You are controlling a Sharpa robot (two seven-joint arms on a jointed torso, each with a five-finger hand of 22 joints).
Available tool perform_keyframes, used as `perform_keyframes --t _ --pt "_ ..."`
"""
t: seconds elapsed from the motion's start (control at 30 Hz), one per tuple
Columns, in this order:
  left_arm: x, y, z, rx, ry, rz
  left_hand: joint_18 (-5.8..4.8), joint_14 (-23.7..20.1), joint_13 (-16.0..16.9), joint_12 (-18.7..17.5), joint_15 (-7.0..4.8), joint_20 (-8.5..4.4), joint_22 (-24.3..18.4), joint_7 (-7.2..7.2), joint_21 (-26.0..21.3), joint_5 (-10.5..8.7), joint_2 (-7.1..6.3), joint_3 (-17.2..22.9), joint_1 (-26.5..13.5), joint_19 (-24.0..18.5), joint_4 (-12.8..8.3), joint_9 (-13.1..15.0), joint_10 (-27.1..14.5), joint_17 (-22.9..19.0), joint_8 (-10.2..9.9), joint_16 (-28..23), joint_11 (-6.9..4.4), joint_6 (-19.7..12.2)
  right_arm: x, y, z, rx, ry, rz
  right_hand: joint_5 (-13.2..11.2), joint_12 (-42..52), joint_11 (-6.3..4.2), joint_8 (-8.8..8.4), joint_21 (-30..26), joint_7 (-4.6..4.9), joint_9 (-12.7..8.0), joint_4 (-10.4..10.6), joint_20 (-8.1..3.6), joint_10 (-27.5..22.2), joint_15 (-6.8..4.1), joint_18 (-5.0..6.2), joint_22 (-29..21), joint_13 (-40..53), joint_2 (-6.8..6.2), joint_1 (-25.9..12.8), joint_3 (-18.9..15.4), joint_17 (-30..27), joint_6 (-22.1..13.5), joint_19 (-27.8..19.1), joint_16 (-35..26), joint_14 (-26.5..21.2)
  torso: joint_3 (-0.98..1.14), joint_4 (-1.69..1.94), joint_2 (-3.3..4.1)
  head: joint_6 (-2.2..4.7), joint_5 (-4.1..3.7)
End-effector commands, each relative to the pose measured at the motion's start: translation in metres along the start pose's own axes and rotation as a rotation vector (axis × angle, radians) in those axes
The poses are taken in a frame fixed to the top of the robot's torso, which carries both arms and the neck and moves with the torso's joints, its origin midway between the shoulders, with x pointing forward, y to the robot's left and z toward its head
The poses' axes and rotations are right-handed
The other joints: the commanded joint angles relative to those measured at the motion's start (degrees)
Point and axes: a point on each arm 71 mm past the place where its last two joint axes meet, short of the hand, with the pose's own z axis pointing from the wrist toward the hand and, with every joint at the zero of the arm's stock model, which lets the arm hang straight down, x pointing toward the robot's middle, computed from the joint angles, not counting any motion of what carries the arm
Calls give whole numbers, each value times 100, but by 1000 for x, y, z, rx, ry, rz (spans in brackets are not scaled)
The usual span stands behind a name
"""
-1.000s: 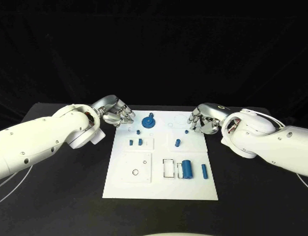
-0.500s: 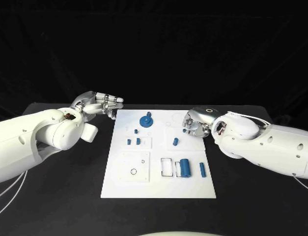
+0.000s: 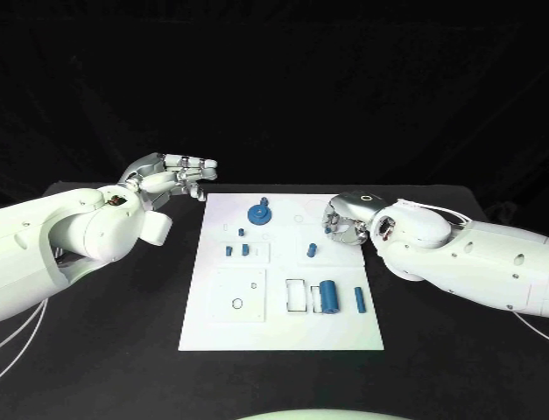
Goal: Assemble the parts on the task board
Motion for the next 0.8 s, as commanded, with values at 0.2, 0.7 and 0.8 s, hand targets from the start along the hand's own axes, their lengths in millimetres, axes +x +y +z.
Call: perform_keyframes --t 0.2,0.7,0.8 --pt "8 -5 -1 33 25 -38 32 -56 10 35 1 3 -18 33 -32 -4 76 -29 34 -35 0 -12 -50 -16 -21 -48 -12 -4 5 1 3 -8 18 -7 -38 -46 -20 -42 155 -22 26 -36 -23 111 3 -113 377 -15 22 -69 126 95 116 79 129 277 5 -1 -2 -14 -12" --pt "8 -5 -1 25 31 -40 35 5 25 62 -6 -4 -41 33 -48 -4 113 -58 85 24 -40 -23 -60 -25 -14 -21 -16 1 13 3 8 -3 56 -15 -98 -74 -83 -42 453 -79 93 -255 -63 306 -41 -165 600 5 111 -55 409 255 308 170 356 286 2 -2 -1 -31 -28" --pt "8 -5 -1 23 32 -40 35 3 28 67 -8 -6 -46 31 -53 -4 119 -60 111 33 -60 -26 -65 -29 -13 -22 -17 1 13 5 9 -2 53 -26 -149 -81 -97 -36 531 -90 113 -341 -73 354 -51 -179 655 12 98 -42 462 272 361 196 387 284 4 -2 -4 -43 -31"
